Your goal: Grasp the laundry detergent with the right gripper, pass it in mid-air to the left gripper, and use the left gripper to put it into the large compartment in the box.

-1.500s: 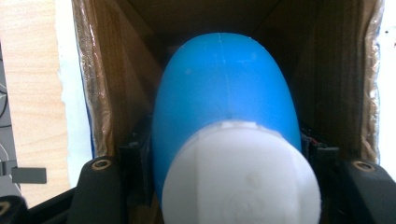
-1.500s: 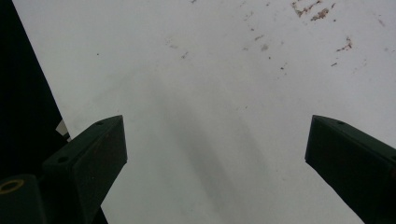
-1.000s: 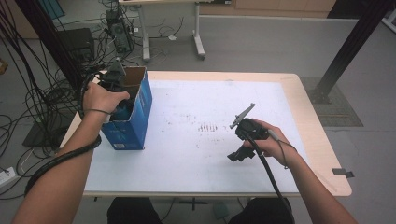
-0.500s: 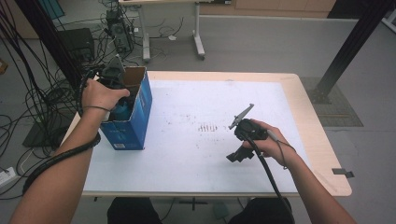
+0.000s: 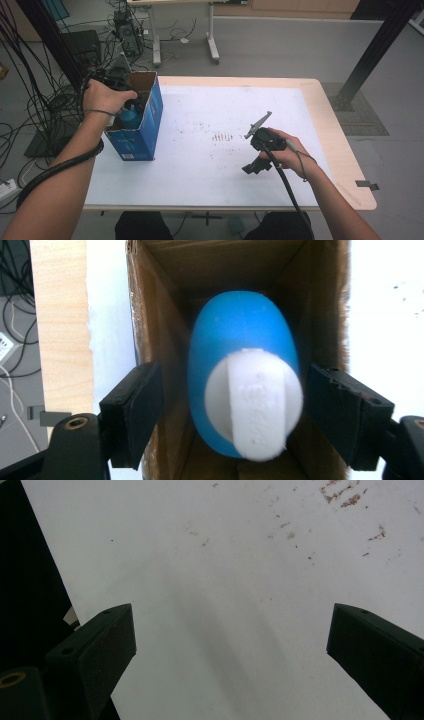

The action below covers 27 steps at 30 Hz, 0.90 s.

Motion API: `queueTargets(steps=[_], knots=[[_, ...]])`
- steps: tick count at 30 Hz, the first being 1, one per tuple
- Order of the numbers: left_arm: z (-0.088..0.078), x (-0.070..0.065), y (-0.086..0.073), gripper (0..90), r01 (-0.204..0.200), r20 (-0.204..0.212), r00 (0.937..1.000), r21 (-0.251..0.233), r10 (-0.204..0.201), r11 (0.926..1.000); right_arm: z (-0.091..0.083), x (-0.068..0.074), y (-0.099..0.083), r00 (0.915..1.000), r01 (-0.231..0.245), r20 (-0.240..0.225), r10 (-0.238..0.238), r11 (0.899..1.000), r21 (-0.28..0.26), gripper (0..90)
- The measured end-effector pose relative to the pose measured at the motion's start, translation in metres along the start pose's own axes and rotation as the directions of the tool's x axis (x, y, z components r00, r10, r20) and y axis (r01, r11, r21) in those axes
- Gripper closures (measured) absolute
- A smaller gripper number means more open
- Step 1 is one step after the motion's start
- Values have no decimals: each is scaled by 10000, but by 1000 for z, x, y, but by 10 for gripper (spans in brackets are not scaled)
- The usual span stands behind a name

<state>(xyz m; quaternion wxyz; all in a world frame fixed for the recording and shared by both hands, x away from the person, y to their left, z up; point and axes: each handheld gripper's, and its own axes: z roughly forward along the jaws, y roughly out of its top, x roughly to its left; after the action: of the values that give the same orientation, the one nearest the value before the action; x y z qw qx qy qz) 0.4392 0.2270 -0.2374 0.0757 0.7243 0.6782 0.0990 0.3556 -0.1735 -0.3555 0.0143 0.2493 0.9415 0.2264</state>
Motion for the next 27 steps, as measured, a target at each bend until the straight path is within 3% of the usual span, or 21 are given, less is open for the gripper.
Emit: queueTargets(steps=[10,15,17,20,22,27], knots=[[-28,-5,0,198,-205,84,9998,-220,207,9995,-5,4,4,10000,66,35,-66,10000,-35,53],[-46,-8,0,149,-183,449,9988,-473,204,9987,-5,4,8,9999,157,54,-157,9999,-62,53],[-53,-10,0,132,-290,603,9977,-517,321,9982,-5,5,10,9999,147,34,-147,9998,-92,53],[-63,-15,0,66,-491,494,9974,-551,518,9973,-5,5,12,9997,235,33,-234,9997,-51,53],[-68,-17,0,60,-586,753,9951,-700,639,9958,-4,5,12,9997,230,20,-230,9997,-31,53],[-77,-23,2,49,-873,771,9927,-731,929,9935,-4,4,13,9997,226,63,-226,9997,-32,52]])
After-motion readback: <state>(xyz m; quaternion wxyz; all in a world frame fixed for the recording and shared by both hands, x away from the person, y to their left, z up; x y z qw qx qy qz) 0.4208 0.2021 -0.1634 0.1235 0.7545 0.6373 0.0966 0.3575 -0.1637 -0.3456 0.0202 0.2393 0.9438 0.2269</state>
